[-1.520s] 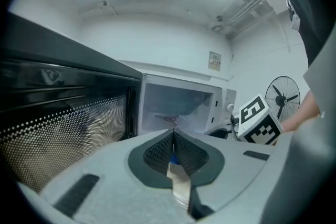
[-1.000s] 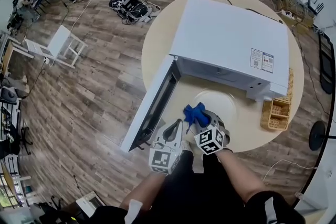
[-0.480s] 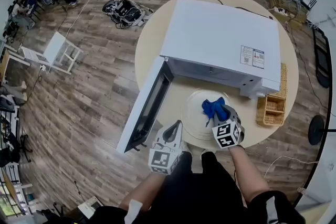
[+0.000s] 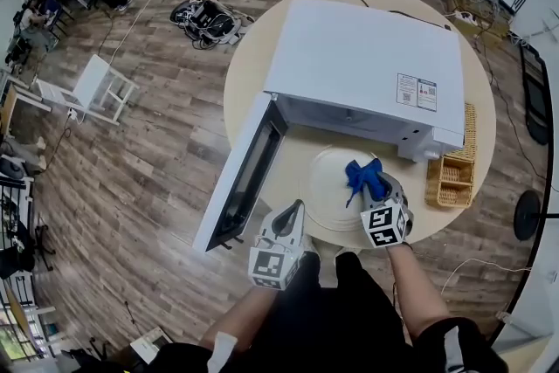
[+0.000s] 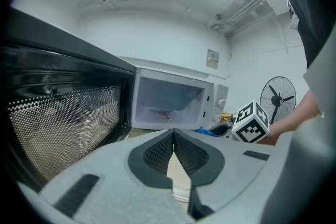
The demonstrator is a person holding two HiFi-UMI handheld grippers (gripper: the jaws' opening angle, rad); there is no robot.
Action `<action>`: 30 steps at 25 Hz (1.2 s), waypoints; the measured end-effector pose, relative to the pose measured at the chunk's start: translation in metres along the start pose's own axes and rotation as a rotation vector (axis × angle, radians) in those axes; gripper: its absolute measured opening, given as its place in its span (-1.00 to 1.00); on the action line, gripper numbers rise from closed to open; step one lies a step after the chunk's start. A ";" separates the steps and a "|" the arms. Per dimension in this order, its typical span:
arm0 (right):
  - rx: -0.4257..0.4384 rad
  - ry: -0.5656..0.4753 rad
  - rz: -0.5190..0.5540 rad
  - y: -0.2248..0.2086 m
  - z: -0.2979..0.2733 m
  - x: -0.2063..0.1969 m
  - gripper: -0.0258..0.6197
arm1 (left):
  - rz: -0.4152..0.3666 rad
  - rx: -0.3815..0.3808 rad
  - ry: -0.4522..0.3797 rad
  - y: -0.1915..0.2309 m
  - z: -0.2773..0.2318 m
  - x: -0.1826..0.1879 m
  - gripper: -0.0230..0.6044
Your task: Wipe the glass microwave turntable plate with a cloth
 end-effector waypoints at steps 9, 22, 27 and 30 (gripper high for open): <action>0.222 -0.087 0.042 0.073 -0.002 0.036 -0.60 | 0.000 0.066 -0.023 0.009 0.013 0.006 -0.91; 0.448 -0.021 0.137 0.126 0.003 0.017 -0.60 | 0.032 0.105 -0.006 0.012 0.030 -0.010 -0.91; 0.382 0.007 0.126 0.103 0.012 0.002 -0.60 | 0.031 0.093 0.005 0.007 0.028 -0.014 -0.91; 0.332 0.028 0.110 0.083 0.020 -0.012 -0.60 | 0.029 0.080 0.015 0.000 0.026 -0.017 -0.91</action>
Point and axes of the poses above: the fingertips, and each gripper's own axes: z backward along the fingers, y to its left, x out of its top, the point moved 8 cm from there along z, backward along the fingers, and after that the axes turned 1 degree about -z, right-handed, at the moved point
